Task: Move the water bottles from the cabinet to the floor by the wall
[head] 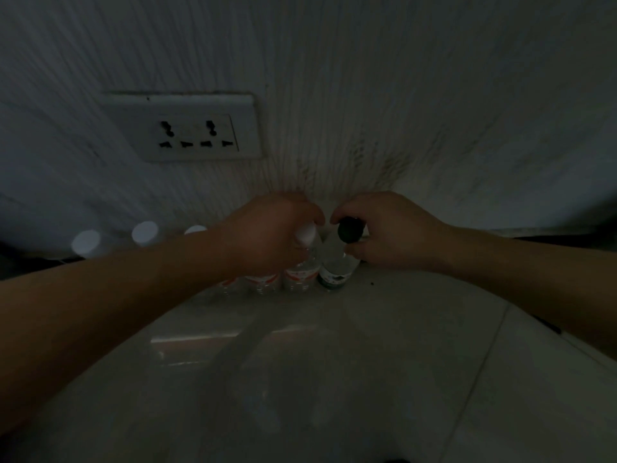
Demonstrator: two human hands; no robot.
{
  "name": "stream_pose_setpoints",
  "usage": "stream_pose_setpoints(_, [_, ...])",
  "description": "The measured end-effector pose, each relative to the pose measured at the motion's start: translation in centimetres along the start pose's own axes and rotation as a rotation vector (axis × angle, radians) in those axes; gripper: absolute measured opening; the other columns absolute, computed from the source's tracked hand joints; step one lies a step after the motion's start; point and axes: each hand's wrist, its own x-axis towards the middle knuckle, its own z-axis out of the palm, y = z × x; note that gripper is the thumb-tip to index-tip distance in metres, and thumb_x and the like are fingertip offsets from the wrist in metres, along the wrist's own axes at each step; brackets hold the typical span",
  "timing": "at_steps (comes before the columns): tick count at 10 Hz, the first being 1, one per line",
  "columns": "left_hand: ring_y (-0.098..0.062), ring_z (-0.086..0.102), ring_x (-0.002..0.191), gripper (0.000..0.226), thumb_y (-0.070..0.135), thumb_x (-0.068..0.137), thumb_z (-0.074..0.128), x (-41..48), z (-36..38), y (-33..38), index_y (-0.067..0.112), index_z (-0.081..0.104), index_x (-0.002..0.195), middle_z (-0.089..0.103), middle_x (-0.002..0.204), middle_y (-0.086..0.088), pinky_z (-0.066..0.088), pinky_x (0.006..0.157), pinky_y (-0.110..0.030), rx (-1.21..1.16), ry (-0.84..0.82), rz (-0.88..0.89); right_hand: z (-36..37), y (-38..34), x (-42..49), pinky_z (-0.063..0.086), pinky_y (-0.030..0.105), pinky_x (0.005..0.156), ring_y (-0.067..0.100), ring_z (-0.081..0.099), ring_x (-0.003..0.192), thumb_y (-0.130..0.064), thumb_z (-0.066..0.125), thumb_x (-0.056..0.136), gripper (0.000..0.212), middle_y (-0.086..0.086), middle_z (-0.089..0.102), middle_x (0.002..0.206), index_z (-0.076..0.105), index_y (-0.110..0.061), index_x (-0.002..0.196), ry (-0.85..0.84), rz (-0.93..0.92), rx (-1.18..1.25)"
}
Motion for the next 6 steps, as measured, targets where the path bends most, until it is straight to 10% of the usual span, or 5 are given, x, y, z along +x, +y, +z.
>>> stream_pose_setpoints(6, [-0.005, 0.054, 0.094, 0.057, 0.043, 0.071, 0.078, -0.66, 0.21, -0.47, 0.022, 0.061, 0.120, 0.062, 0.109, 0.006, 0.036, 0.079, -0.020, -0.004, 0.144, 0.024, -0.66, 0.42, -0.58, 0.036, 0.019, 0.079, 0.013, 0.059, 0.104, -0.031, 0.079, 0.074, 0.059, -0.002, 0.063, 0.120, 0.058, -0.021, 0.128, 0.043, 0.006, 0.044])
